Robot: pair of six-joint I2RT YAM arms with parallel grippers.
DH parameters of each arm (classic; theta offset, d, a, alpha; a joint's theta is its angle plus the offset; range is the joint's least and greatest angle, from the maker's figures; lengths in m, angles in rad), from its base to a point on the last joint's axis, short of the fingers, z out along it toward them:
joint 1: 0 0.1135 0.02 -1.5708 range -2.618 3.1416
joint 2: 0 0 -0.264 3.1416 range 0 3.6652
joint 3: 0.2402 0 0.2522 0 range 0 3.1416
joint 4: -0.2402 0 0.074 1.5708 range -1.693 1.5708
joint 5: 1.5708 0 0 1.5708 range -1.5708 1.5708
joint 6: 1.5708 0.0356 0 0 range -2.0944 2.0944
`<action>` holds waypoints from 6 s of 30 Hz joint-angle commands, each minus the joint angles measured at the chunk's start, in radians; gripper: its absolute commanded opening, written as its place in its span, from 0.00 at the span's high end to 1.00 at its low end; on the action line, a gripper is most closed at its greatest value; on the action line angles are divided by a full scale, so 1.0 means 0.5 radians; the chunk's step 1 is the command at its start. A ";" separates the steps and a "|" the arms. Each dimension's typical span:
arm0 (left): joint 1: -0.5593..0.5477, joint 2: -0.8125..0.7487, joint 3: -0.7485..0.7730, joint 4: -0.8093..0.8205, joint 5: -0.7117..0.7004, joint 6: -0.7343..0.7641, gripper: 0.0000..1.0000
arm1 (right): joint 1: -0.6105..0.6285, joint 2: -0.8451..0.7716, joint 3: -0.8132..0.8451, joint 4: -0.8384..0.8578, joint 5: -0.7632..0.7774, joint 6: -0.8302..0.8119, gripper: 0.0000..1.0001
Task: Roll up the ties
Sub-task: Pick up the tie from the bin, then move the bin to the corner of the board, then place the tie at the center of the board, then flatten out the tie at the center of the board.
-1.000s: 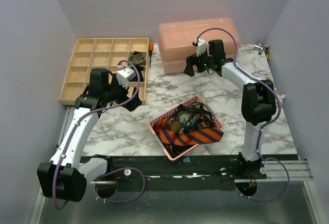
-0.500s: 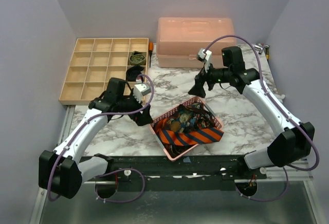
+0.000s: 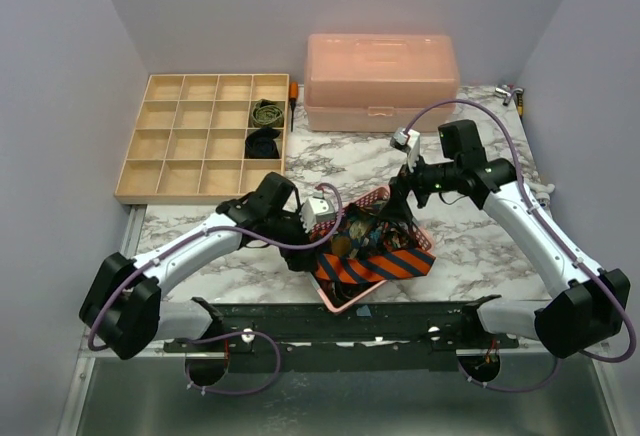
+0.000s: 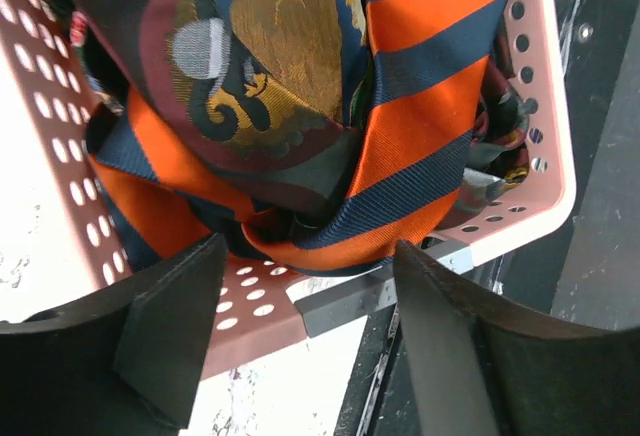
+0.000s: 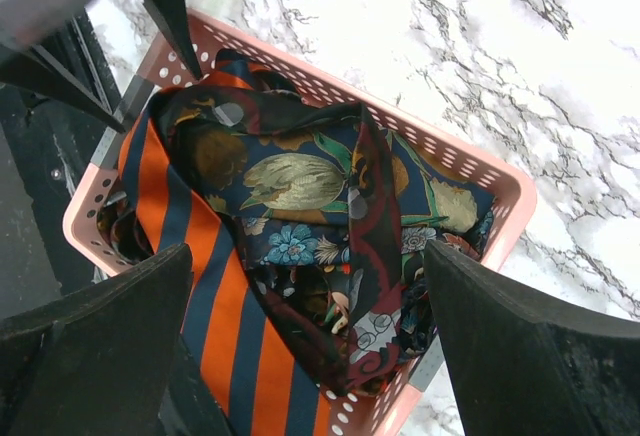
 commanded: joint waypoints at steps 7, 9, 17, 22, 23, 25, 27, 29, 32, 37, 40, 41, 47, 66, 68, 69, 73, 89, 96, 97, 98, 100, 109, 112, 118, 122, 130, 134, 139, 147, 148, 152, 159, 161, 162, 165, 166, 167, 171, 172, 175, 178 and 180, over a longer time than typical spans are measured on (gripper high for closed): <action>-0.087 0.031 0.103 -0.050 -0.029 0.055 0.76 | -0.006 -0.064 0.003 -0.035 0.065 0.082 0.00; -0.086 -0.036 0.124 -0.109 0.000 0.066 0.88 | -0.006 -0.071 -0.001 -0.026 0.067 0.088 0.00; -0.075 -0.309 0.337 -0.362 0.063 0.130 1.00 | -0.006 -0.034 0.087 -0.022 -0.009 0.093 0.00; 0.008 -0.328 0.672 -0.445 0.127 0.089 1.00 | -0.004 0.052 0.198 0.005 -0.220 0.107 0.00; 0.025 -0.319 0.735 -0.431 0.153 0.056 1.00 | -0.004 0.068 0.227 0.015 -0.275 0.117 0.00; 0.054 -0.272 0.868 -0.394 0.176 0.001 1.00 | 0.004 0.110 0.281 0.040 -0.386 0.140 0.00; 0.065 -0.213 1.007 -0.380 0.200 -0.041 1.00 | 0.029 0.133 0.327 0.086 -0.467 0.173 0.00; 0.070 -0.143 1.112 -0.378 0.240 -0.084 1.00 | 0.076 0.140 0.351 0.172 -0.503 0.231 0.00; 0.085 -0.071 1.201 -0.323 0.300 -0.193 1.00 | 0.194 0.141 0.358 0.305 -0.513 0.287 0.00; 0.136 0.030 1.290 -0.203 0.417 -0.362 1.00 | 0.412 0.124 0.256 0.570 -0.462 0.320 0.00; 0.155 0.074 1.344 -0.175 0.496 -0.415 1.00 | 0.529 0.143 0.192 0.662 -0.428 0.272 0.00; 0.154 0.082 1.361 -0.171 0.529 -0.429 1.00 | 0.547 0.170 0.189 0.678 -0.409 0.271 0.00; 0.156 0.092 1.360 -0.046 0.634 -0.578 1.00 | 0.614 0.315 0.149 0.947 -0.365 0.382 0.00; 0.805 -0.241 1.108 -0.189 0.385 -0.315 0.03 | 0.490 0.144 0.367 0.857 0.207 0.523 0.99; 0.764 -0.289 0.944 -0.318 0.375 -0.072 0.05 | 0.462 0.133 0.495 0.801 0.284 0.523 0.99; 0.711 -0.301 0.879 -0.381 0.321 0.016 0.08 | 0.453 0.133 0.561 0.773 0.322 0.517 0.99; 0.350 -0.286 0.585 -0.472 -0.055 0.247 0.20 | 0.424 0.132 0.845 0.678 0.576 0.505 0.99; -0.332 0.235 0.192 -0.357 -0.954 0.351 0.45 | 0.302 0.004 1.192 0.619 1.246 0.341 0.99; 0.062 0.123 -0.040 -0.414 -1.093 0.593 0.44 | 0.296 0.018 1.203 0.619 1.300 0.283 0.99; 0.160 0.089 -0.055 -0.446 -1.085 0.678 0.44 | 0.298 0.021 1.196 0.617 1.287 0.273 0.99; 0.243 0.055 -0.077 -0.476 -1.078 0.786 0.44 | 0.298 0.025 1.191 0.611 1.259 0.269 0.99; 0.420 -0.056 -0.132 -0.525 -1.096 1.011 0.42 | 0.297 0.035 1.181 0.588 1.201 0.264 1.00; 1.394 -0.184 -0.107 -0.553 -1.231 1.964 0.38 | 0.298 0.071 1.137 0.495 1.003 0.265 0.99; 1.707 -0.110 -0.100 -0.403 -1.277 2.288 0.38 | 0.298 0.083 1.140 0.458 0.963 0.276 0.99; 2.132 0.217 0.142 -0.222 -1.332 2.585 0.37 | 0.298 0.088 1.128 0.414 0.895 0.280 0.99; 2.230 0.345 0.470 -0.372 -1.240 2.509 0.35 | 0.299 0.102 1.131 0.374 0.795 0.288 0.99; 2.060 0.000 0.849 -1.054 -0.314 2.207 0.19 | 0.298 0.129 1.163 0.318 0.444 0.389 0.99; 1.795 -0.239 0.718 -0.931 -0.161 1.933 0.15 | 0.296 0.136 1.241 0.365 0.128 0.604 0.99; 1.502 -0.414 0.621 -0.712 -0.080 1.536 0.10 | 0.295 0.154 1.235 0.453 0.251 1.000 0.99; 1.359 -0.289 0.640 -0.784 0.112 1.255 0.10 | -0.153 0.184 0.370 0.099 0.475 0.634 0.18; 1.306 -0.291 0.598 -0.771 0.078 1.244 0.10 | -0.359 0.243 0.306 0.018 0.386 0.563 0.02; 1.012 -0.340 0.376 -0.656 -0.061 1.191 0.09 | -0.884 0.512 0.321 -0.370 0.215 0.027 0.00; 0.400 -0.303 0.025 -0.341 -0.307 1.107 0.14 | -0.919 0.266 0.050 -0.473 0.205 -0.427 0.05; 0.263 -0.221 0.003 -0.269 -0.324 1.088 0.17 | -0.884 0.199 -0.017 -0.449 0.145 -0.477 0.07; 0.191 -0.179 0.000 -0.238 -0.321 1.093 0.19 | -0.843 0.173 -0.057 -0.426 0.136 -0.490 0.09; -0.015 -0.044 -0.007 -0.134 -0.339 1.113 0.22 | -0.558 0.122 -0.215 -0.232 0.310 -0.430 0.12; -0.066 -0.011 -0.008 -0.099 -0.336 1.128 0.23 | -0.467 0.117 -0.269 -0.162 0.387 -0.405 0.13; -0.113 0.011 -0.013 -0.077 -0.321 1.155 0.24 | -0.364 0.122 -0.322 -0.083 0.468 -0.368 0.15; -0.188 0.022 -0.039 0.028 -0.194 1.232 0.24 | -0.165 0.215 -0.424 0.046 0.565 -0.321 0.16; -0.190 0.023 -0.039 0.037 -0.155 1.243 0.24 | -0.125 0.234 -0.452 0.084 0.586 -0.326 0.15; -0.203 0.047 -0.051 0.044 -0.077 1.286 0.23 | -0.021 0.288 -0.554 0.195 0.678 -0.370 0.11; -0.285 0.069 -0.067 0.080 -0.163 1.327 0.23 | 0.103 0.370 -0.630 0.307 0.839 -0.404 0.11; -0.338 0.088 -0.083 0.141 -0.231 1.332 0.25 | 0.141 0.420 -0.670 0.370 0.915 -0.422 0.14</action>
